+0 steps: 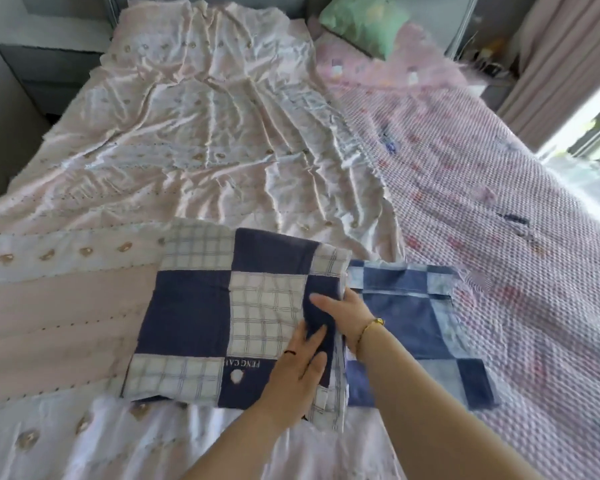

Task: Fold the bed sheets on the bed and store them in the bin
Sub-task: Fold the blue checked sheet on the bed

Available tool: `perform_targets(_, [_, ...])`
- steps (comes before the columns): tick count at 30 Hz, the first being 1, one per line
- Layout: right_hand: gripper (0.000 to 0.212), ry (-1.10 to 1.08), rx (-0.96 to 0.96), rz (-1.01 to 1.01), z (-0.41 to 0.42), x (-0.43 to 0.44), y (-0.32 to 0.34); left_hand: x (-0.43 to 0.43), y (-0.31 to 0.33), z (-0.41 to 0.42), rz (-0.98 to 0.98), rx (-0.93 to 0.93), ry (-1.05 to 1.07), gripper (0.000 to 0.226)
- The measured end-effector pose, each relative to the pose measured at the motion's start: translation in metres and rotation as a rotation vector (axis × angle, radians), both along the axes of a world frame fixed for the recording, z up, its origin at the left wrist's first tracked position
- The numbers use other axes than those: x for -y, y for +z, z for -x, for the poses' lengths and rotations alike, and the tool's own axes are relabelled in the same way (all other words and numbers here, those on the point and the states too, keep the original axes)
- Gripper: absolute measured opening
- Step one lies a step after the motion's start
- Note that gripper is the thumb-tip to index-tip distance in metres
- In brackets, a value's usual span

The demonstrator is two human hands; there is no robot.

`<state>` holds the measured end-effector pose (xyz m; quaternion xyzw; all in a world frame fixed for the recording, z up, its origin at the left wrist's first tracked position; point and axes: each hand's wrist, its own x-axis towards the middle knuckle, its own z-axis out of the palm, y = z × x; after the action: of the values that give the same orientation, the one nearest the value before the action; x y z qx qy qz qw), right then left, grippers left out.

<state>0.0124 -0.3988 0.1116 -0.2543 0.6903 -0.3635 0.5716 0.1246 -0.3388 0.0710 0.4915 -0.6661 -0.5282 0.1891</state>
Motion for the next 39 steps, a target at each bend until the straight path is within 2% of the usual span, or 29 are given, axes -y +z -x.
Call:
perform_targets(1, [0.029,-0.008,-0.109,0.010,0.013,-0.003,-0.006,-0.004,0.000,0.012,-0.046,-0.025,-0.018,0.033])
perform_targets(2, [0.027,-0.023,-0.160,0.011,0.033,-0.003,-0.012,-0.006,-0.001,0.027,-0.072,-0.037,-0.037,0.031])
perform_targets(5, [0.024,-0.051,-0.225,0.001,0.079,0.001,-0.024,-0.002,-0.009,0.036,-0.049,0.034,0.016,0.051])
perform_targets(7, [0.024,-0.031,-0.294,0.000,0.116,0.006,-0.029,0.009,-0.020,0.032,0.102,0.238,0.115,0.071])
perform_targets(8, [0.023,-0.041,-0.329,0.004,0.133,0.009,-0.028,0.015,-0.023,0.027,0.170,0.370,0.138,0.071])
perform_targets(10, [0.019,-0.075,-0.420,-0.004,0.174,0.014,-0.032,0.027,-0.034,0.023,0.164,0.577,0.141,0.057])
perform_targets(13, [0.017,-0.034,-0.535,-0.073,0.225,0.017,-0.052,0.045,-0.052,0.021,0.089,0.793,0.040,0.059])
perform_targets(15, [0.014,0.010,-0.568,-0.117,0.237,0.014,-0.067,0.053,-0.064,0.021,0.052,0.864,-0.028,0.061])
perform_targets(18, [0.028,-0.013,-0.490,-0.177,0.234,0.005,-0.096,0.056,-0.083,0.026,0.002,0.924,-0.119,0.063])
perform_targets(21, [0.034,-0.017,-0.552,-0.183,0.227,0.004,-0.114,0.057,-0.091,0.031,-0.018,0.990,-0.169,0.063])
perform_targets(25, [0.029,-0.112,-0.626,-0.020,0.240,0.021,-0.103,0.058,-0.095,0.045,0.016,0.932,-0.108,0.067])
perform_targets(26, [0.029,-0.124,-0.639,0.001,0.245,0.026,-0.099,0.059,-0.094,0.049,0.024,0.915,-0.111,0.076])
perform_targets(29, [0.032,-0.159,-0.671,0.002,0.262,0.033,-0.098,0.057,-0.098,0.061,0.018,0.919,-0.181,0.122])
perform_targets(30, [0.036,-0.175,-0.666,-0.016,0.266,0.032,-0.099,0.058,-0.102,0.063,0.023,0.935,-0.194,0.128])
perform_targets(31, [0.040,-0.188,-0.643,-0.044,0.269,0.031,-0.102,0.060,-0.106,0.064,0.027,0.941,-0.196,0.125])
perform_targets(34, [0.059,-0.170,-0.552,-0.185,0.268,0.018,-0.113,0.062,-0.112,0.064,0.013,0.936,-0.221,0.091])
perform_targets(35, [0.065,-0.133,-0.555,-0.234,0.265,0.010,-0.116,0.062,-0.114,0.063,0.005,0.937,-0.236,0.088])
perform_targets(39, [0.070,-0.082,-0.709,-0.271,0.254,-0.021,-0.120,0.063,-0.114,0.055,0.040,0.901,-0.264,0.106])
